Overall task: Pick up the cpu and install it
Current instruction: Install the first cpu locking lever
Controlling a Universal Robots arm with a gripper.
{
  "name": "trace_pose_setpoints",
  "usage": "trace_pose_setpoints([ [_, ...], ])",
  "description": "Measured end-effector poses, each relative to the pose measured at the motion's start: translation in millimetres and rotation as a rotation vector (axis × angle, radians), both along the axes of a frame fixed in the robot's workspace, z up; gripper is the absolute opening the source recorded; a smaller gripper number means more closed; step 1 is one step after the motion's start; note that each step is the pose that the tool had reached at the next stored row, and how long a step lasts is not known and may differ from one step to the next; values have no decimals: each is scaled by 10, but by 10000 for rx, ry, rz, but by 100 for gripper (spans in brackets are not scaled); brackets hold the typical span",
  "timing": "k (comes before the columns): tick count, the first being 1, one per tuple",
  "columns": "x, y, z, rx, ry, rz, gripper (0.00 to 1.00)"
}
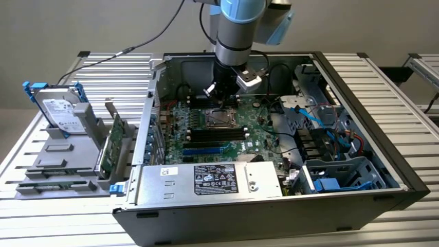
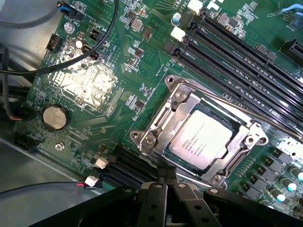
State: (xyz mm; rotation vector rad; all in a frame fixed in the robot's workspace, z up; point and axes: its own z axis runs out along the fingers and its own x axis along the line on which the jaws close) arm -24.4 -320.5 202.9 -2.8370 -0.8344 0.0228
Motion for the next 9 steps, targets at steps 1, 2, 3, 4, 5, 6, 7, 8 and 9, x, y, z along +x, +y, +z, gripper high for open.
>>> trace_pose_setpoints([
  [1, 0, 0, 16, 14, 6, -1, 11],
  [2, 0, 0, 37, 23, 11, -1, 11],
  [3, 0, 1, 64, 30, 16, -2, 11],
  [4, 0, 0, 89, 31, 23, -2, 11],
  [5, 0, 0, 111, 31, 31, -2, 11],
  [6, 0, 0, 131, 31, 38, -2, 11],
  [7, 0, 0, 147, 32, 51, -1, 11],
  [8, 0, 0, 161, 31, 69, 0, 11],
  [9, 0, 0, 173, 31, 95, -1, 11],
])
